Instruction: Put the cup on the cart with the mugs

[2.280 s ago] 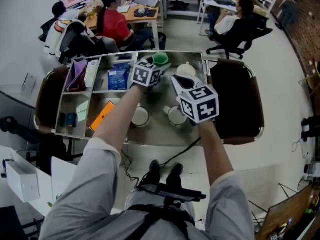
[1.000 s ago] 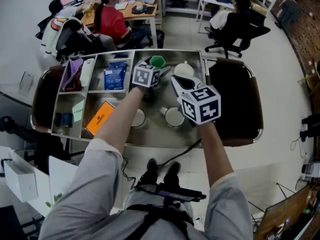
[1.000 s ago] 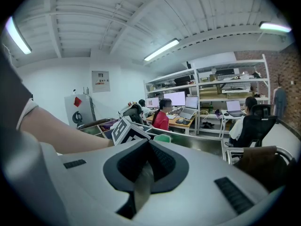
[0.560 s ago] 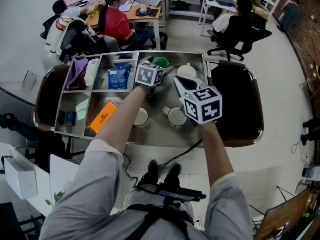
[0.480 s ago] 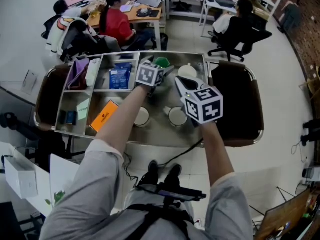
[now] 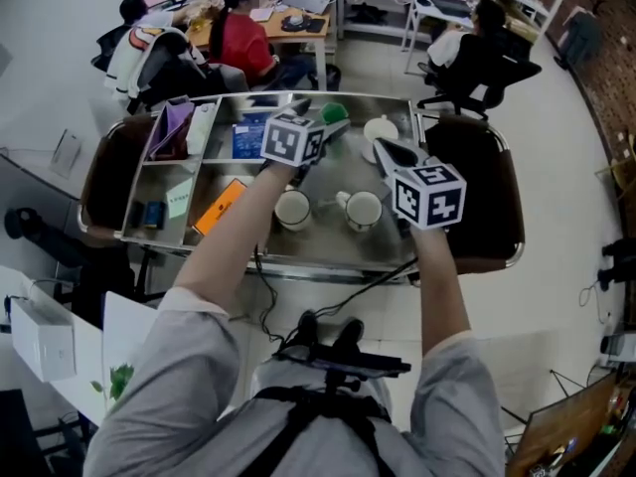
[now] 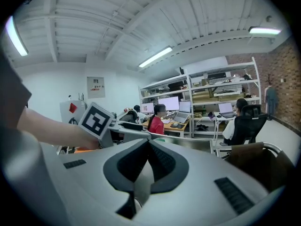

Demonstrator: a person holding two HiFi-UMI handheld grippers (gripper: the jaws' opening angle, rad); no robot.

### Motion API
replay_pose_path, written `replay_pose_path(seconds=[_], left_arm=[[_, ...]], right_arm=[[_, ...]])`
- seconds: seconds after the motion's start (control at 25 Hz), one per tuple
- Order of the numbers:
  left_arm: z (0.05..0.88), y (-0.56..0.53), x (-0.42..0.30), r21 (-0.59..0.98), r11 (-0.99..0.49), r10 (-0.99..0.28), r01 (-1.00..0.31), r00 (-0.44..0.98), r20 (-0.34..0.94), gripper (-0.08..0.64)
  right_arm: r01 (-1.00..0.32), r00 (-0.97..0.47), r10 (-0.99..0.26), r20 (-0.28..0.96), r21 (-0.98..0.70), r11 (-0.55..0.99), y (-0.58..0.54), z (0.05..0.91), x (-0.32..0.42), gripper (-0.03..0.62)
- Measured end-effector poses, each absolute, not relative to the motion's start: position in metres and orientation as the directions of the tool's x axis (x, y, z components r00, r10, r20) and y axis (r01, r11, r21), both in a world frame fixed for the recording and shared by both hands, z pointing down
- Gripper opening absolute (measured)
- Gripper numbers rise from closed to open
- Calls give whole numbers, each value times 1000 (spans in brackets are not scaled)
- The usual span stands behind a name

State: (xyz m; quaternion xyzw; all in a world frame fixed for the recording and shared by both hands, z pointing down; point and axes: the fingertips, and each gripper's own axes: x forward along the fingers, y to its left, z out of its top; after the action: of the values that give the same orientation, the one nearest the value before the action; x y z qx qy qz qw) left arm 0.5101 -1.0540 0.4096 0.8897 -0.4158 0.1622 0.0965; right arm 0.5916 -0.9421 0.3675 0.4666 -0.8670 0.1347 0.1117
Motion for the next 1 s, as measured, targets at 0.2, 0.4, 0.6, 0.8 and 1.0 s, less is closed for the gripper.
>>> replay_pose_path(seconds=[0.2, 0.4, 0.6, 0.8, 1.0], left_arm=[[360, -1000, 500, 31, -665, -711, -747, 645, 279, 278], [337, -946, 480, -22, -669, -726, -743, 646, 234, 118], [343, -897, 445, -22, -633, -759, -774, 614, 218, 3], [365, -856, 416, 5, -608, -772, -794, 592, 232, 2], [384, -821, 391, 55, -580, -785, -813, 575, 228, 2]], right_arm=[[-847, -529, -798, 289, -125, 516, -918, 356, 602, 2], [-838, -536, -794, 286, -70, 541, -885, 347, 597, 3], [-838, -537, -796, 281, -71, 540, -848, 349, 600, 3], [-846, -528, -802, 280, -93, 524, -812, 363, 605, 2], [-867, -498, -821, 279, -124, 483, -779, 380, 614, 2]])
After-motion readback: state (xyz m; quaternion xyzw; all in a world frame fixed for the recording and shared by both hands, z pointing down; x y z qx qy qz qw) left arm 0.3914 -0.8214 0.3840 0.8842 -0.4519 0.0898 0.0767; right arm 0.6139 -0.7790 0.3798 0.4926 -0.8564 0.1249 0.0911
